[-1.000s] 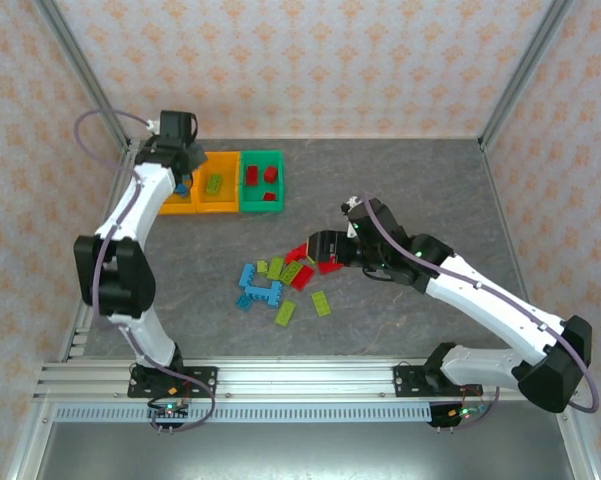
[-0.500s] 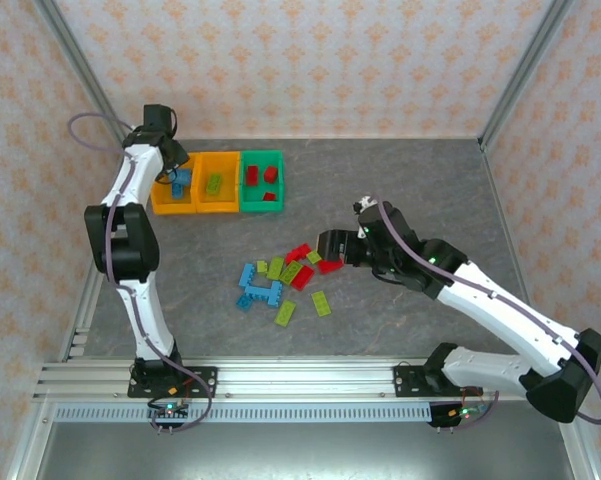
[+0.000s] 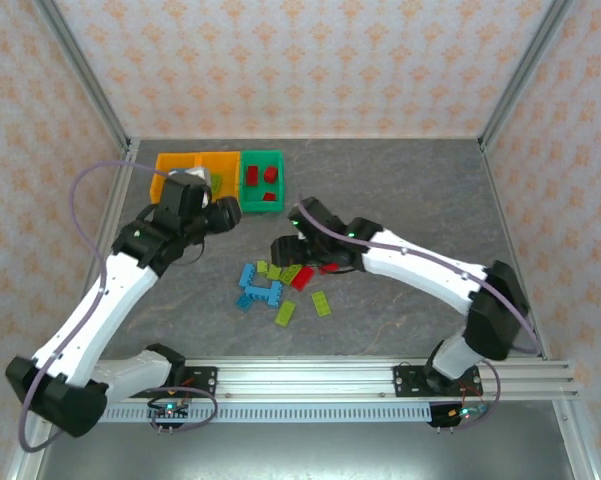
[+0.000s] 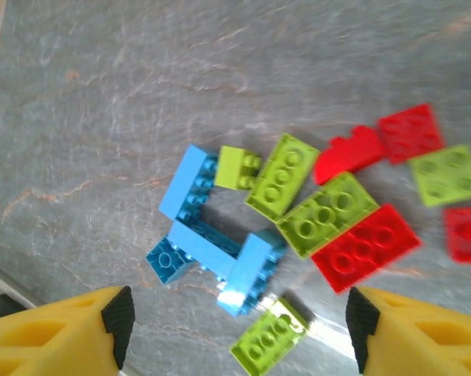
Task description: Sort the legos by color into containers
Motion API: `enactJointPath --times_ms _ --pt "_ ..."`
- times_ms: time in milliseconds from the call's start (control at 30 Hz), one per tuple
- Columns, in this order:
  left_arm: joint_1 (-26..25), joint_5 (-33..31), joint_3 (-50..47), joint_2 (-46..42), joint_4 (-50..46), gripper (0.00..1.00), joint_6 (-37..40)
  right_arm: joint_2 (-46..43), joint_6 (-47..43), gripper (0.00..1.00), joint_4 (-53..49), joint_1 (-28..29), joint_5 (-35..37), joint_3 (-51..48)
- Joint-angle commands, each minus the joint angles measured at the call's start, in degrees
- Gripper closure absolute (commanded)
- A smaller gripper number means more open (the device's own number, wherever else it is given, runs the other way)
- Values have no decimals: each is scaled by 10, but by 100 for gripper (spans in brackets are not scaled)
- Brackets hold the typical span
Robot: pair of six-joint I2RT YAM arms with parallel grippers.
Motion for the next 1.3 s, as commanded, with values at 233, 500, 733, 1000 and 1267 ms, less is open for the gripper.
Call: enactJointPath --times_ms 233,500,733,1000,1267 --pt "-15 86 -59 -149 -149 41 150 221 -13 37 -5 28 38 156" --pt "-15 39 -120 -169 -94 30 141 294 -11 50 -29 27 63 195" --pt "-14 7 -131 -176 -94 17 135 322 -10 59 -47 28 71 221" --pt "-14 -39 -136 -197 -101 7 126 256 -13 73 -8 27 84 196" --pt "-12 -70 -149 -246 -89 1 124 186 -87 78 142 24 187 194"
